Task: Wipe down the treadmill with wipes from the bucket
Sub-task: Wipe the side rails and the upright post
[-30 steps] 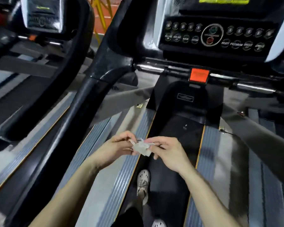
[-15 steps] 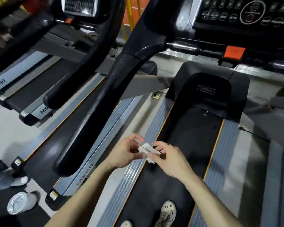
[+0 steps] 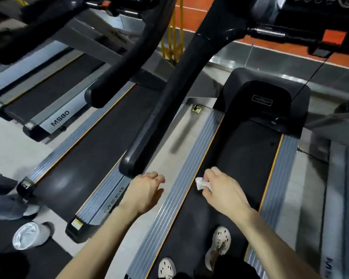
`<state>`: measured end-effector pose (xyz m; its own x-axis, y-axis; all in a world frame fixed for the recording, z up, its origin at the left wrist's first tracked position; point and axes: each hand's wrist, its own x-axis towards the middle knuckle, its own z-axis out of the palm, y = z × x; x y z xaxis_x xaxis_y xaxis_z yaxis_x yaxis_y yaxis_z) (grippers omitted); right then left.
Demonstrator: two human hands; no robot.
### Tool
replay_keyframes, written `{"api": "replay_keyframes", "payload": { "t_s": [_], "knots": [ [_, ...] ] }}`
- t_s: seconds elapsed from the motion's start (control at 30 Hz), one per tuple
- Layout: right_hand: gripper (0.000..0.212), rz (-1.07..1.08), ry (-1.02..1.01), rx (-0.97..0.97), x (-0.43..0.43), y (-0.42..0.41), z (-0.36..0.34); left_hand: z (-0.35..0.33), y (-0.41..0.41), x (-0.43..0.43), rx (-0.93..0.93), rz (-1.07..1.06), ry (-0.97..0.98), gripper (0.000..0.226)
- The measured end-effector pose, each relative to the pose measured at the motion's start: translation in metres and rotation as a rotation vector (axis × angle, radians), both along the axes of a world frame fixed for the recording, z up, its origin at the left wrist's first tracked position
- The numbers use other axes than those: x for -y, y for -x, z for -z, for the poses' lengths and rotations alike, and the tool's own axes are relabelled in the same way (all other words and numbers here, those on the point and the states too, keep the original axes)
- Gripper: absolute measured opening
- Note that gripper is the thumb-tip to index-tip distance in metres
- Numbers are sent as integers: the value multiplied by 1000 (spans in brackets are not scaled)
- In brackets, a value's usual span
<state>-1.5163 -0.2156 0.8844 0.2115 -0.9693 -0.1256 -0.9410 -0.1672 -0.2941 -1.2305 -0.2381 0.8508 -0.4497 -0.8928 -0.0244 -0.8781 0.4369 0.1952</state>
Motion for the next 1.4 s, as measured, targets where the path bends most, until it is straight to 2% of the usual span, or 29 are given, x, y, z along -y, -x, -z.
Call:
{"api": "replay_keyframes", "payload": {
  "t_s": [0.13,0.23,0.4,0.47,0.53,0.63,0.8,0.93,1.2,1.4],
  "knots": [
    [16,52,-7,-17,-35,-32,13,1,-51,-11,67,27,81,23],
    [16,45,-30,-52,-48,-52,16,-12,-73,-5,21,61,213,12],
    [19,29,-37,-104,-46,-69,9,-38,-74,36,-111,180,348,19],
    [25,24,-20,-105,-37,-71,6,-45,-67,64,-71,282,373,26],
    [34,19,-15,-103,-26,-70,8,-49,-65,94,17,419,371,33],
    [18,46,-8,-78,0,-70,19,-57,-69,142,163,606,315,38],
    [21,120,20,-1,55,-71,23,-60,-52,196,275,798,214,45],
    [17,188,29,48,84,-65,23,-51,-43,208,223,852,142,49],
    [19,238,9,80,92,-75,23,-48,-46,207,100,870,147,42],
    [19,283,-9,91,84,-97,56,-43,-48,208,18,926,202,39]
  ]
}}
